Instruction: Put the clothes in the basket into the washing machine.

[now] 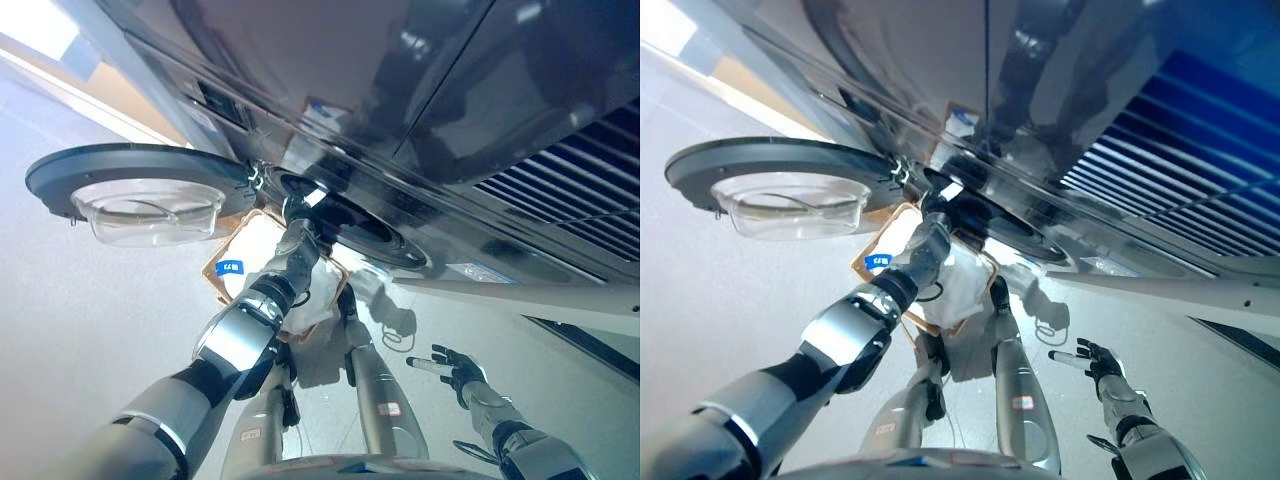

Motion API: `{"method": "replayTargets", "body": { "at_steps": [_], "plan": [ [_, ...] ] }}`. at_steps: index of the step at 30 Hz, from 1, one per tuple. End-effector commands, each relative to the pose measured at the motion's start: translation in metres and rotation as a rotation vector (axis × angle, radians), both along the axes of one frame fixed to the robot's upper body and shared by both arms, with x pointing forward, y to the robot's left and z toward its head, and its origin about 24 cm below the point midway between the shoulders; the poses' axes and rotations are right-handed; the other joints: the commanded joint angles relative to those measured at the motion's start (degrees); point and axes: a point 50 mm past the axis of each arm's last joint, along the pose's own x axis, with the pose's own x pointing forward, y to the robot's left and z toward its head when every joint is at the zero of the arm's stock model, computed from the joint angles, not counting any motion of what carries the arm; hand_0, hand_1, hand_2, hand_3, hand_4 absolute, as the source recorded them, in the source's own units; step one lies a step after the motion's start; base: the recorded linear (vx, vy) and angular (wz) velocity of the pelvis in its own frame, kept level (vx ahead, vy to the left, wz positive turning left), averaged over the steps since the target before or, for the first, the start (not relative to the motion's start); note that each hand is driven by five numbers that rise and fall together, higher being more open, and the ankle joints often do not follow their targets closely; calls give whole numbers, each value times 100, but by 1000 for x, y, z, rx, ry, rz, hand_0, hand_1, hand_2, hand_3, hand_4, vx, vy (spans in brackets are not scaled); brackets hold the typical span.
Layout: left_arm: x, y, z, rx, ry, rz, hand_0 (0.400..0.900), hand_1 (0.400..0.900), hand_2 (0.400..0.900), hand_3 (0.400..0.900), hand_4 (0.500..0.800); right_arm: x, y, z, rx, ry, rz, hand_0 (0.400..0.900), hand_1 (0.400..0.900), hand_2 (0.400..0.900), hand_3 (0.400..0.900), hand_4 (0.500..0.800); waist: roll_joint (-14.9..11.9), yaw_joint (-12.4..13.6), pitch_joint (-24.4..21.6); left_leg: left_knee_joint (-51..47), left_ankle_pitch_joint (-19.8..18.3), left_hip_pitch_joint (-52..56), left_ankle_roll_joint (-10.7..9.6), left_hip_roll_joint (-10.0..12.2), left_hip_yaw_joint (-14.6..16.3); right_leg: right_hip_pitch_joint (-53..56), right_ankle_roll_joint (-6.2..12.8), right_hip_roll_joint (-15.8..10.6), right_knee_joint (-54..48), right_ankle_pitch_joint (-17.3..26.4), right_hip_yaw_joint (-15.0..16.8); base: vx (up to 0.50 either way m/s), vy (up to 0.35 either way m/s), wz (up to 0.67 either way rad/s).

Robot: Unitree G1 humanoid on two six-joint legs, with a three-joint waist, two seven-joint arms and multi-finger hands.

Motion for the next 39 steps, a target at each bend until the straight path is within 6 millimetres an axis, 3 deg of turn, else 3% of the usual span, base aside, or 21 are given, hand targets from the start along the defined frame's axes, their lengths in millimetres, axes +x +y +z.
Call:
{"method": "replayTargets", "body": {
  "at_steps": [1,4,7,11,14,20,24,25,26,27,28,32,39],
  "plan": [
    [30,-8,125,-168,-385,51,400,400,400,400,500,-28,-28,-1,-61,50,-102,900,900,900,900,800,149,-136,-181,-347,255,-212,-126,126,-287,668,85,392,-114,-491,-421,47,-15,-20],
    [31,-6,138,-156,-431,56,400,400,400,400,500,-25,-23,-2,-51,34,-99,900,900,900,900,800,104,-183,-203,-426,307,-211,-141,172,-251,642,89,426,-155,-462,-396,34,-21,-13],
    [29,-9,158,-288,-510,39,400,400,400,400,500,-25,-22,-2,-32,19,-117,900,900,900,900,800,48,-246,-220,-570,419,-245,-205,256,-268,563,84,463,-204,-458,-433,44,-45,1],
    [27,-18,156,-208,-515,-1,400,400,400,400,500,-30,-18,-5,-22,26,-115,900,900,900,900,800,41,-297,-209,-620,501,-349,-257,309,-359,433,61,478,-191,-479,-489,25,-29,6],
    [29,-19,166,-153,-525,0,400,400,400,400,500,-16,-15,-1,-25,-12,-116,900,900,900,900,800,46,-327,-118,-620,556,-461,-274,331,-385,210,29,492,-39,-524,-493,3,-15,5],
    [39,22,197,-129,-589,92,400,400,400,400,500,-9,-2,-1,6,-61,-120,900,900,900,900,800,-81,-477,-79,-620,571,-792,-326,451,-312,-193,29,588,90,-534,-419,9,-17,-23],
    [36,17,201,-225,-626,71,400,400,400,400,500,-21,-6,-5,7,-42,-154,900,900,900,900,800,-78,-493,-106,-620,601,-878,-350,498,-358,-348,2,605,212,-599,-395,74,-36,2],
    [35,14,199,-239,-633,58,400,400,400,400,500,-23,-7,-5,7,-40,-154,900,900,900,900,800,-48,-488,-146,-620,463,-834,-382,500,-439,-311,28,626,229,-742,-359,28,-27,12],
    [35,12,198,-254,-636,43,400,400,400,400,500,-25,-7,-6,12,-34,-157,900,900,900,900,800,-67,-510,-113,-620,605,-898,-367,489,-379,-385,-9,608,254,-626,-401,29,-29,10],
    [34,10,195,-286,-635,30,576,576,576,576,606,-25,-10,-5,8,-33,-163,900,900,900,900,800,-61,-509,-116,-620,589,-901,-374,483,-394,-388,-9,604,257,-638,-413,-86,-33,6],
    [34,9,192,-292,-634,26,900,900,900,900,800,-27,-10,-6,6,-31,-161,900,900,900,900,800,-53,-508,-119,-620,588,-912,-375,468,-403,-400,-8,605,245,-623,-410,22,-20,3],
    [30,-3,176,-409,-621,-33,900,900,900,900,800,-26,-12,-5,16,-34,-167,900,900,900,900,800,-32,-476,-145,-620,565,-893,-377,450,-439,-378,-20,610,239,-652,-432,10,-11,2],
    [28,-2,145,-516,-573,-26,900,900,900,900,800,-37,-22,-6,2,3,-181,900,900,900,900,800,47,-418,-280,-620,480,-753,-385,420,-470,-257,-35,622,219,-683,-454,3,0,1]
  ]
}}
